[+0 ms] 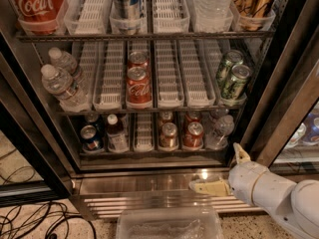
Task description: Pick coke can from bottom shelf of fridge
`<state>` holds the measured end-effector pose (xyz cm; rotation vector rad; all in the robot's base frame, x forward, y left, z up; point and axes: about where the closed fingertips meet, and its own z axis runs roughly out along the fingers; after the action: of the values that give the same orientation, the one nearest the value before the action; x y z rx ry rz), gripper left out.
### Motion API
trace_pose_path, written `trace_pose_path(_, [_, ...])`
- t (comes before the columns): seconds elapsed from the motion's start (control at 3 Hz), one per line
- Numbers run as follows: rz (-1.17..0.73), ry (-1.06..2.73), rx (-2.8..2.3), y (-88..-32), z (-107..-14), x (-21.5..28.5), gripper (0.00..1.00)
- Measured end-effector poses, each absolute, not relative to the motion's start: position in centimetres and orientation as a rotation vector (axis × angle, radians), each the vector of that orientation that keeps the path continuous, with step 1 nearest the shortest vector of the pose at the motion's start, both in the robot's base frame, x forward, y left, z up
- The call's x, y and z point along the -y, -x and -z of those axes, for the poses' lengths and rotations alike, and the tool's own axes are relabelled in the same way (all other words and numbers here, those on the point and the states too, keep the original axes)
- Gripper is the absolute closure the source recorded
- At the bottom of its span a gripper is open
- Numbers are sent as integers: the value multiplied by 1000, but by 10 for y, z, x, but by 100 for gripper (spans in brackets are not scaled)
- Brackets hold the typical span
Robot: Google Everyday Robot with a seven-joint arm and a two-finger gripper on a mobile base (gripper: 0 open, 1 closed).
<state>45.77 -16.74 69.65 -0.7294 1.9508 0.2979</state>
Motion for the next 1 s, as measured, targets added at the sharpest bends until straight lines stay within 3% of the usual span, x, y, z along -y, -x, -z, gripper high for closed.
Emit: trace_pose_path(1.0, [-220, 537, -1920, -482, -693, 158, 0])
